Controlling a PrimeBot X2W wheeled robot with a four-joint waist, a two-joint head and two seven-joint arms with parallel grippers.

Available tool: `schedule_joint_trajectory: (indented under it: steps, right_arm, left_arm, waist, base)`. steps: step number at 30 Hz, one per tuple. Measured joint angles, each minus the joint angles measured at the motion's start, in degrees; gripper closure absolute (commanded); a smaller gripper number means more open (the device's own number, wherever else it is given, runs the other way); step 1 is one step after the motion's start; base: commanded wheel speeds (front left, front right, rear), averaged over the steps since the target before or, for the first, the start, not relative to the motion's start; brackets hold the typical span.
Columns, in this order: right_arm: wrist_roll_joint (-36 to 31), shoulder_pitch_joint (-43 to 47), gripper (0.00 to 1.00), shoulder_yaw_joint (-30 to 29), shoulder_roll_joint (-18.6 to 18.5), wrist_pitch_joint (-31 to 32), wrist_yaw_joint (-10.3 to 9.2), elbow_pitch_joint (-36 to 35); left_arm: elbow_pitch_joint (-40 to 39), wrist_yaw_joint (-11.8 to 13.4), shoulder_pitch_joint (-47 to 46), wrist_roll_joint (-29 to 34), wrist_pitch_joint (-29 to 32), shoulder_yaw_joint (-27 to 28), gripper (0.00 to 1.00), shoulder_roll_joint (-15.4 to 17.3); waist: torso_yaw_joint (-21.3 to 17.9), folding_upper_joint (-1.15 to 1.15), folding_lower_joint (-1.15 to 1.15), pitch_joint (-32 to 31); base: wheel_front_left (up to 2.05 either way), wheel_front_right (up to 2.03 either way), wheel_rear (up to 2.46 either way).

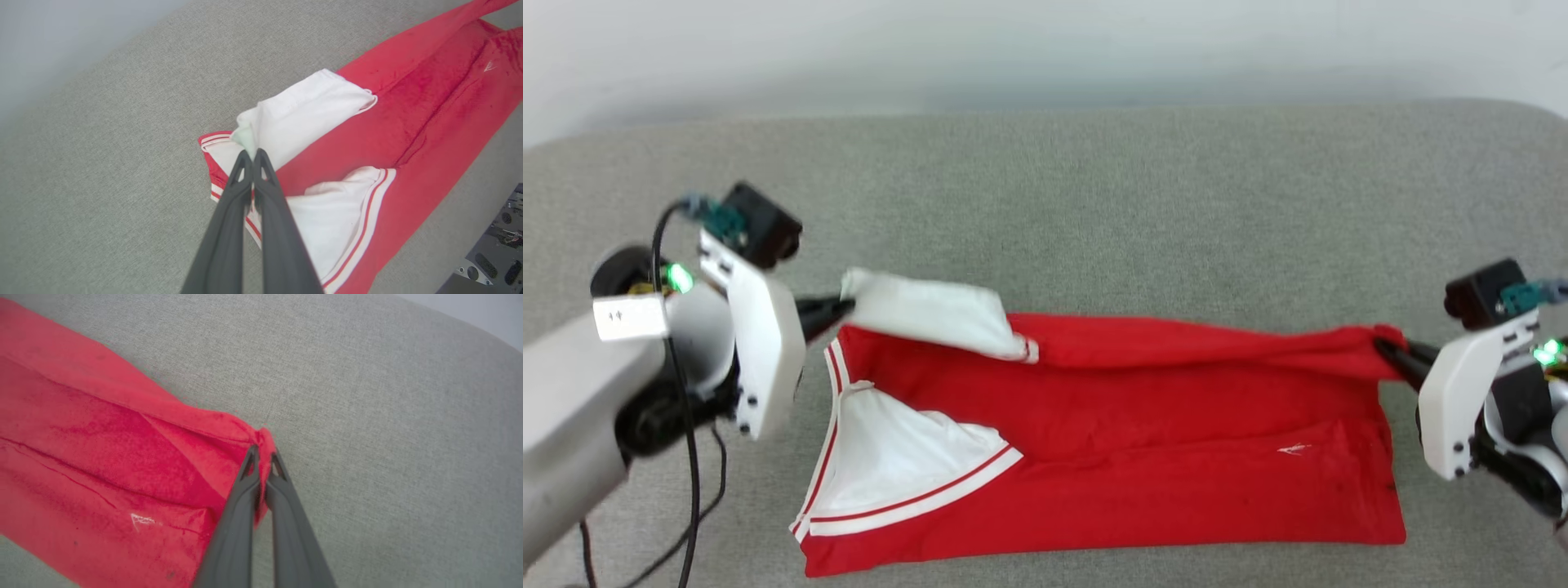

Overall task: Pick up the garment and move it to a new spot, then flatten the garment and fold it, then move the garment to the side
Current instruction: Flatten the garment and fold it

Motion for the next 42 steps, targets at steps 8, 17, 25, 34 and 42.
schedule_joint_trajectory:
  steps: [8,17,25,34,42]
  right_arm:
    - [2.4,6.3,1.0,0.3,-1.5,-0.4,0.0,-1.6]
    - [3.4,11.4,1.0,0.0,-2.5,0.1,0.0,-2.9]
    - [3.1,13.0,1.0,0.6,-1.5,1.1,0.0,-0.4]
    - [6.3,13.1,0.0,-1.9,-0.9,-2.6,-0.01,-2.6]
    - [13.6,15.9,0.0,-9.0,-7.1,0.2,-0.02,-9.9]
  left_arm:
    - [-6.0,3.6,10.1,-1.5,-2.6,-0.1,1.0,4.0]
    - [-7.4,5.8,19.7,-2.9,-5.1,-0.1,1.0,4.5]
    - [-2.7,5.5,23.6,-2.3,-5.4,-0.2,1.0,1.2]
    - [0.5,7.0,24.5,-1.2,-15.4,2.9,0.0,-0.5]
    - [-3.3,19.0,27.4,3.4,-30.5,9.9,0.0,0.1]
  waist:
    - [0.5,0.0,0.0,-3.6]
    - [1.3,0.0,0.0,-3.6]
    - [1.7,0.0,0.01,-1.3]
    - [2.0,0.0,0.01,-2.6]
    - [2.8,0.0,0.01,-4.2]
  base:
    - [0.0,0.0,0.0]
    - [0.0,0.0,0.0]
    - [0.0,0.0,0.0]
    - [0.0,0.0,0.0]
    - [0.0,0.0,0.0]
